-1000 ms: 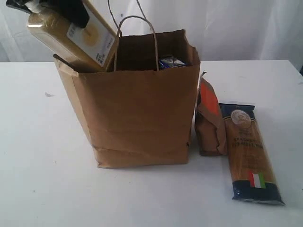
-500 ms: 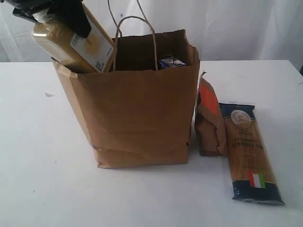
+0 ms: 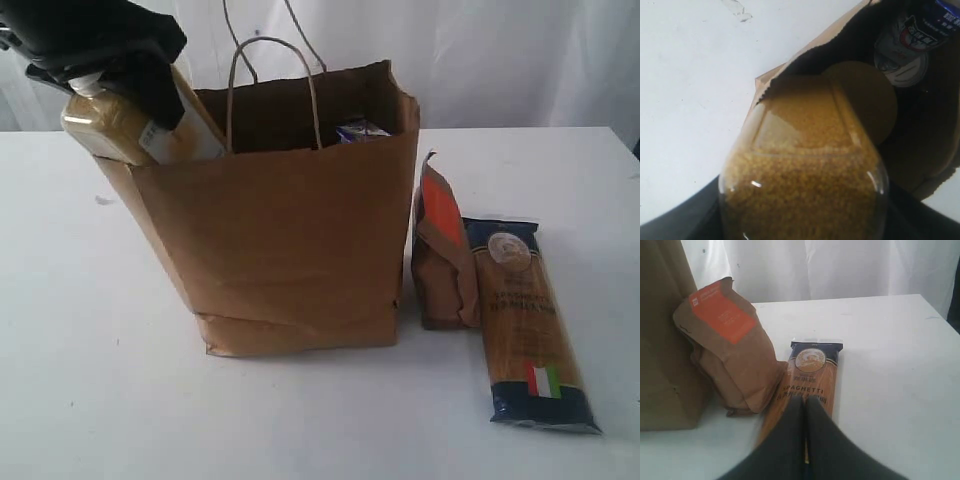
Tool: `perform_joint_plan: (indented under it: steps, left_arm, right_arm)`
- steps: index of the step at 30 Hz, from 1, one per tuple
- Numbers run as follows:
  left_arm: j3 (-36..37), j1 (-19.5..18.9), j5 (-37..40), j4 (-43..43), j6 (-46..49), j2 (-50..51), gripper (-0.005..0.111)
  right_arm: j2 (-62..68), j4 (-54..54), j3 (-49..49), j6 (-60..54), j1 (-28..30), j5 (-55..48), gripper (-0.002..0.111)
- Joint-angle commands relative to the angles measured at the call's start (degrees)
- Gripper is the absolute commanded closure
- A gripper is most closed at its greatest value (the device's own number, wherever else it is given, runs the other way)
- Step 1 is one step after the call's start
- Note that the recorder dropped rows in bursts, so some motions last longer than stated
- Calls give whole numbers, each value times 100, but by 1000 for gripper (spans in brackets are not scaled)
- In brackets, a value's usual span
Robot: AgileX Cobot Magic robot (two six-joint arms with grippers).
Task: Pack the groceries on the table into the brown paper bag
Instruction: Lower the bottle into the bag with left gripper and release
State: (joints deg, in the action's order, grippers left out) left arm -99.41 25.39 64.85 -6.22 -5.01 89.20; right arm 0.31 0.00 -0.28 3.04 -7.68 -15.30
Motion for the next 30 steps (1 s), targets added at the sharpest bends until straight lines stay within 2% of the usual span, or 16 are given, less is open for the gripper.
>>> perform_joint_plan:
  steps: [1, 9, 14, 30]
  left_arm:
    - [-24, 8, 511, 49, -54, 127, 107]
    - [-263, 8, 511, -94, -76, 624, 107]
    - [-745, 8, 511, -683, -36, 979, 107]
    - [-923, 265, 511, -486, 71, 1372, 107]
  right_arm:
    - [-31, 0, 28, 34, 24, 35, 108]
    - [-31, 0, 28, 34, 24, 35, 108]
    - [-31, 0, 28, 34, 24, 35, 108]
    - [-31, 0, 28, 34, 24, 35, 108]
